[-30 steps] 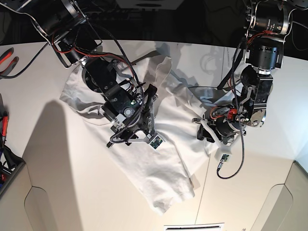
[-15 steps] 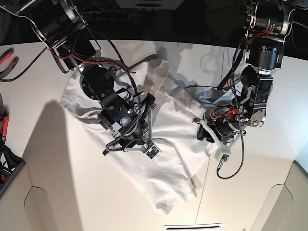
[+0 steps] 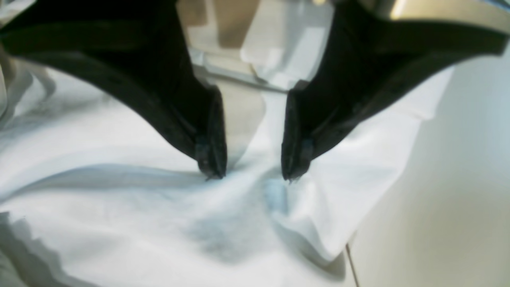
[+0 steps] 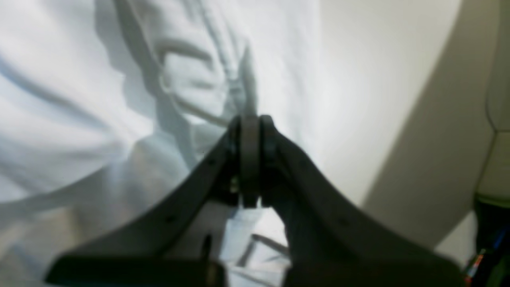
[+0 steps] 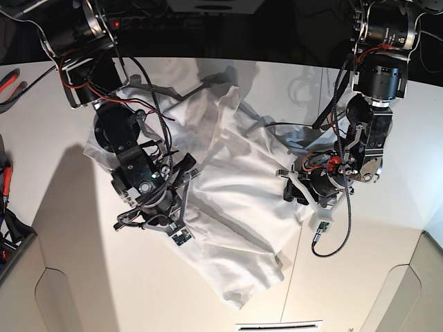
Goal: Layout the t-shirt on the table in an organized manner, then fold the t-shirt properly
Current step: 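Drag the shirt with the right gripper away from the left gripper to spread it, then move the right gripper back onto the shirt and grasp fabric, then lift the held fabric with the left gripper and pull it away from the right gripper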
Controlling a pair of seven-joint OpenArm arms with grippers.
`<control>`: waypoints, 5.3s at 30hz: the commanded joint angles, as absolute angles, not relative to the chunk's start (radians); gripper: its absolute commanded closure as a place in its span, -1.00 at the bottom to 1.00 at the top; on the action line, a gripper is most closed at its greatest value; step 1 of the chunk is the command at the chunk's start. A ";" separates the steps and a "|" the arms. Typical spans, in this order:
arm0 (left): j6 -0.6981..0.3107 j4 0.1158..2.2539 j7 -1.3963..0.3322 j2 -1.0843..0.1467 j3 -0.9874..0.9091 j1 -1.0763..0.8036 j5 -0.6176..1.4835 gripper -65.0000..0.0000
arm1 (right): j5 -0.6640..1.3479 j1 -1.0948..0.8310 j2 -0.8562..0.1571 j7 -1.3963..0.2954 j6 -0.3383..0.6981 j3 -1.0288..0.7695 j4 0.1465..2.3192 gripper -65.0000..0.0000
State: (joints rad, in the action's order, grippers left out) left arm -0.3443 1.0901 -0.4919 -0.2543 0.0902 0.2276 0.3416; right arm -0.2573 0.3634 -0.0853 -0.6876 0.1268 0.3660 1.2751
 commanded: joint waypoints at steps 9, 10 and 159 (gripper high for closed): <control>-0.344 1.103 -0.475 -0.261 0.086 0.249 0.347 0.17 | -0.389 0.395 -0.247 -0.502 -0.211 0.286 1.292 1.00; -0.344 1.103 -0.475 -0.261 0.086 0.249 0.347 0.17 | -0.384 0.399 -0.253 -0.501 -0.215 0.262 1.292 1.00; -0.698 1.400 -0.760 -0.299 0.439 -0.102 0.595 0.92 | -0.281 0.835 -0.056 -0.195 -0.213 0.593 0.567 1.00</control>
State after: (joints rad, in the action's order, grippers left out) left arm -0.6937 1.3903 -0.7448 -0.2943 0.4400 -0.1051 0.6029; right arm -0.2737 0.7956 -0.0582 -0.2169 -0.1947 0.5976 0.5533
